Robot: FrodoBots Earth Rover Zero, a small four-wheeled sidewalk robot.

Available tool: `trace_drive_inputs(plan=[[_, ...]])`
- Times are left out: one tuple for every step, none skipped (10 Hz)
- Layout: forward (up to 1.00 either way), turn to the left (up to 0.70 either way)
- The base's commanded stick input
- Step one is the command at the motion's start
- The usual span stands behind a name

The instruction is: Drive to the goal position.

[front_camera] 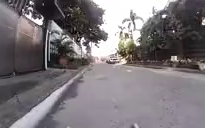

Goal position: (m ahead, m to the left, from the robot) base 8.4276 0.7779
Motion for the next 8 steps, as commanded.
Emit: trace_drive_inputs(plan=[[1.00,0.00],[1.00,0.00],[0.99,0.00],[0.82,0.00],[0.65,0.00],[0.48,0.00],[0.31,0.00],[0.14,0.00]])
